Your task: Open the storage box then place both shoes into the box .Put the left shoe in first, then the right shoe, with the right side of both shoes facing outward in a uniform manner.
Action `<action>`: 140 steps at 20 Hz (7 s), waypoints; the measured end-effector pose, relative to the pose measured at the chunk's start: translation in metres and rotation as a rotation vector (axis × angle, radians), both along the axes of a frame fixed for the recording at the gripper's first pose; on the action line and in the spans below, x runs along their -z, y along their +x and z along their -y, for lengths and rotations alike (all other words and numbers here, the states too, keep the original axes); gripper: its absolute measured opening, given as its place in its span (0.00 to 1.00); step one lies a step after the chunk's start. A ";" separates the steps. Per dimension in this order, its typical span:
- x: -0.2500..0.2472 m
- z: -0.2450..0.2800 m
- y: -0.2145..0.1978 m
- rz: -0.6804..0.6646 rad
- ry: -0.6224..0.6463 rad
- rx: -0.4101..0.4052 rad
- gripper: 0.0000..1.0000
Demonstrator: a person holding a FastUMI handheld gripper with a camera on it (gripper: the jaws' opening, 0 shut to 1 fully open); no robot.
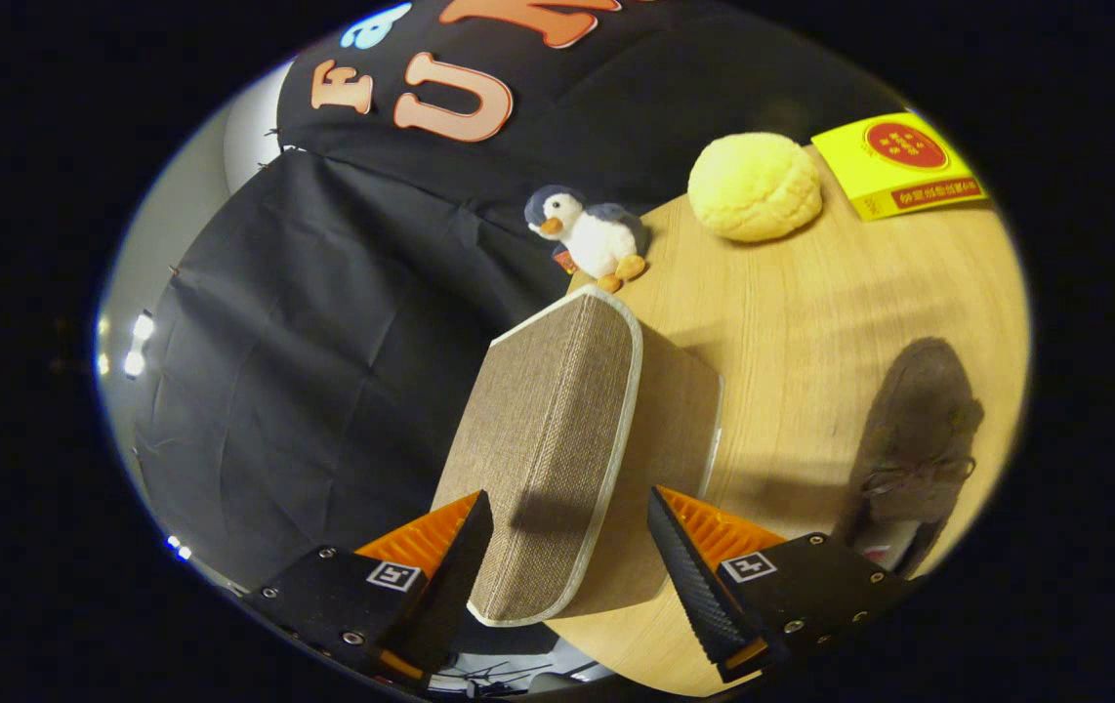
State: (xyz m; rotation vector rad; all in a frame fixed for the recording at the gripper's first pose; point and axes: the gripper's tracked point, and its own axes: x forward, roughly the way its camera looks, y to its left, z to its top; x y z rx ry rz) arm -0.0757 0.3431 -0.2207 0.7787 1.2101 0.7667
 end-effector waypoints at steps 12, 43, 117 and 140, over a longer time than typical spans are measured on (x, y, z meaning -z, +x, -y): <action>0.006 -0.019 -0.019 -0.194 0.225 0.040 0.75; -0.141 -0.059 0.005 -0.093 0.412 0.150 0.30; 0.138 0.204 0.021 0.079 -0.845 0.218 0.40; -0.045 0.059 0.059 0.112 -0.586 0.343 0.08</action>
